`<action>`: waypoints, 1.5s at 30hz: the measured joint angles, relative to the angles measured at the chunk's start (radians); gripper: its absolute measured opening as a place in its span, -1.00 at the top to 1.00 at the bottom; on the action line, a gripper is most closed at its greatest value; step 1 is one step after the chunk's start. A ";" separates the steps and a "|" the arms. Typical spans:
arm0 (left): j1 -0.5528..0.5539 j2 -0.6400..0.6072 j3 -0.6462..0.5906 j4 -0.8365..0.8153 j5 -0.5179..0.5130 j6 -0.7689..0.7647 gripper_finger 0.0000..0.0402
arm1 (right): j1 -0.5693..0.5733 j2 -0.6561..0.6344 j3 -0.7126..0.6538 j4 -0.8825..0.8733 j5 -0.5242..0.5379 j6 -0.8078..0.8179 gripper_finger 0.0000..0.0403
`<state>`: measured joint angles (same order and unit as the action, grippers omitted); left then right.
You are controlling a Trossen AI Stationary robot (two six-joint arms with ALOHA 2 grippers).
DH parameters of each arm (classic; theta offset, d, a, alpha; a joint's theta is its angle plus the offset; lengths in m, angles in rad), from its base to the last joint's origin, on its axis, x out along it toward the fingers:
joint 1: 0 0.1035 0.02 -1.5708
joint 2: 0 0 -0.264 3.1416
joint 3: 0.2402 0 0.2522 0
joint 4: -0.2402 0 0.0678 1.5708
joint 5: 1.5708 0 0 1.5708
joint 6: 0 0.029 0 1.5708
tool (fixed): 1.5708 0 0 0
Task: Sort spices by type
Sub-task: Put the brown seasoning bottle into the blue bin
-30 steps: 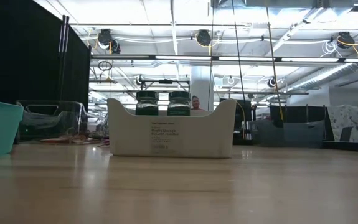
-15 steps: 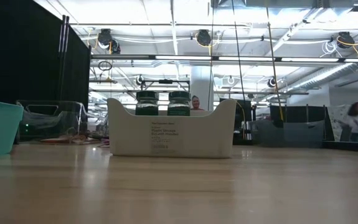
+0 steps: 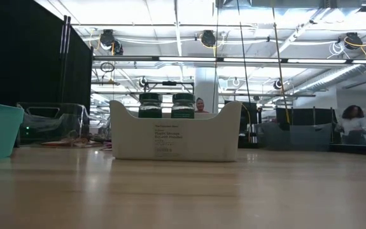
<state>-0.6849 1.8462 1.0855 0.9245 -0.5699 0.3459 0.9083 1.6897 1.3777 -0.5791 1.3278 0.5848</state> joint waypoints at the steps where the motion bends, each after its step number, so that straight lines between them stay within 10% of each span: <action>1: 0.000 0.000 0.000 -0.005 -0.004 0.000 -0.42 | -0.001 0.000 0.000 0.000 -0.012 0.003 -0.89; 21: -0.001 0.000 0.000 -0.030 -0.056 -0.002 -0.42 | -0.012 0.000 0.000 0.069 -0.108 -0.043 -0.89; 31: -0.001 0.000 0.001 -0.054 -0.093 -0.017 -0.42 | -0.021 0.000 0.000 0.469 -0.343 -0.419 -0.89; 45: 0.016 0.000 0.001 -0.053 -0.120 -0.027 -0.42 | -0.124 0.043 0.000 0.646 -0.478 -0.551 -0.89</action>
<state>-0.6690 1.8462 1.0863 0.8711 -0.6895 0.3191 0.7845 1.7329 1.3781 0.0669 0.8493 0.0333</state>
